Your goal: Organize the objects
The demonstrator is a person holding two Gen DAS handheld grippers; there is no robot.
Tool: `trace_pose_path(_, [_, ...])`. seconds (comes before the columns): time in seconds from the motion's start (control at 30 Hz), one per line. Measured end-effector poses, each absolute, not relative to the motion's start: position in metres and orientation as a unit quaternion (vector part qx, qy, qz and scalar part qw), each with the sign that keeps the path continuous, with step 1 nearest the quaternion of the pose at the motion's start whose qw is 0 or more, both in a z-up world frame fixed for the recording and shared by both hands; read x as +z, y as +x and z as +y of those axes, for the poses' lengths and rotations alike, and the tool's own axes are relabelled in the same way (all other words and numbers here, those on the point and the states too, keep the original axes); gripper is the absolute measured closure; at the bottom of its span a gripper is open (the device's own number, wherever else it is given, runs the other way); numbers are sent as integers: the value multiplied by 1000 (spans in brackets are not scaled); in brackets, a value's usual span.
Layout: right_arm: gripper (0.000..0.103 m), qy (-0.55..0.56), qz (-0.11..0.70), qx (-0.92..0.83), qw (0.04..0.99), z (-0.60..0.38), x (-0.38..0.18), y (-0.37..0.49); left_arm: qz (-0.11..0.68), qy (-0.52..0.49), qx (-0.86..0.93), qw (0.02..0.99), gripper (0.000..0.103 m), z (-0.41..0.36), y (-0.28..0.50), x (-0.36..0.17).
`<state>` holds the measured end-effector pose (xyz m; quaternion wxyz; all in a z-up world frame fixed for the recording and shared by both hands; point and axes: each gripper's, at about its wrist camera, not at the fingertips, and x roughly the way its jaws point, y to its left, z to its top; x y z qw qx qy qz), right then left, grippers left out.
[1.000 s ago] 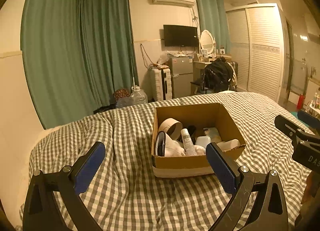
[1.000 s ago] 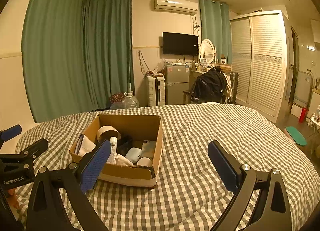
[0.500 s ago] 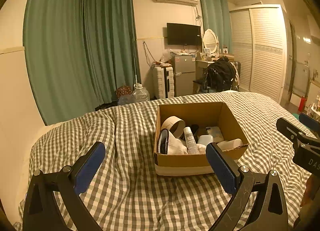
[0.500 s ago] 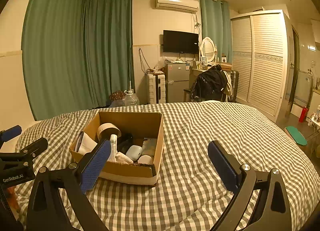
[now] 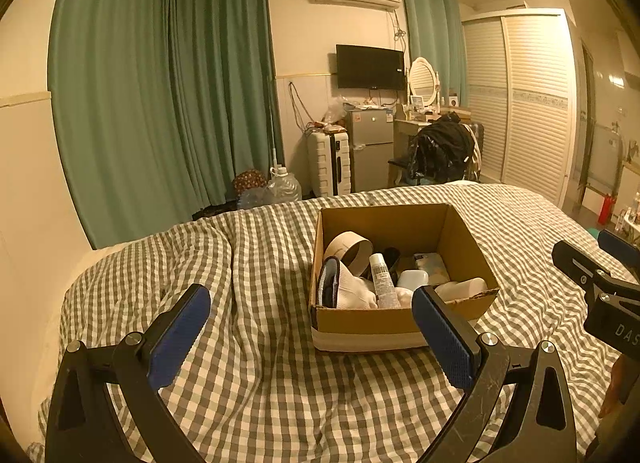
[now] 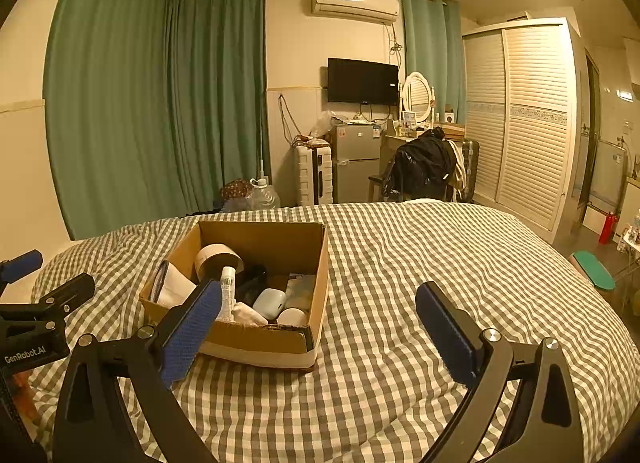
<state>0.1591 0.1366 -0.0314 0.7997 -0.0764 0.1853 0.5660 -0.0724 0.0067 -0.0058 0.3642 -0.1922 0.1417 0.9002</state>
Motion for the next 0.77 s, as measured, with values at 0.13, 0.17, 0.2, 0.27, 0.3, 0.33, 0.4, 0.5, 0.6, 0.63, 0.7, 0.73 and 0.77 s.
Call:
trace_pose_path(0.13, [5,-79,186,565,800,138,-32,158,144,-191,900,364,0,7,-73,-5])
trace_pose_path(0.17, [5,-79,186,565,800,138,-32,158,144,-191,900,364,0,7,-73,-5])
trace_pose_path(0.2, [5,-80,186,565,800,138,-32,158,144,-192,900,365,0,7,-73,-5])
trace_pose_path(0.27, [5,-80,187,565,799,139,-32,158,144,-194,899,365,0,7,-74,-6])
trace_pose_path(0.3, [5,-81,187,565,800,139,-32,158,145,-195,899,365,0,7,-75,-6])
trace_pose_path(0.33, [5,-81,187,565,799,139,-32,158,145,-195,899,365,0,7,-76,-6])
trace_pose_path(0.4, [5,-82,188,565,799,140,-33,158,146,-197,898,366,0,8,-77,-6])
trace_pose_path(0.5, [5,-84,189,564,799,140,-34,157,147,-199,897,366,0,9,-79,-7])
trace_pose_path(0.6, [5,-86,189,564,799,142,-34,157,149,-198,896,368,0,10,-79,-7])
trace_pose_path(0.63, [5,-87,190,564,799,142,-34,157,150,-198,896,368,0,10,-79,-8])
trace_pose_path(0.7, [5,-88,190,564,799,143,-35,156,152,-199,895,369,0,10,-80,-9])
trace_pose_path(0.73, [5,-88,190,564,799,144,-35,156,151,-200,895,369,0,10,-80,-9])
trace_pose_path(0.77, [5,-89,189,564,799,144,-36,156,148,-200,895,369,0,9,-81,-9])
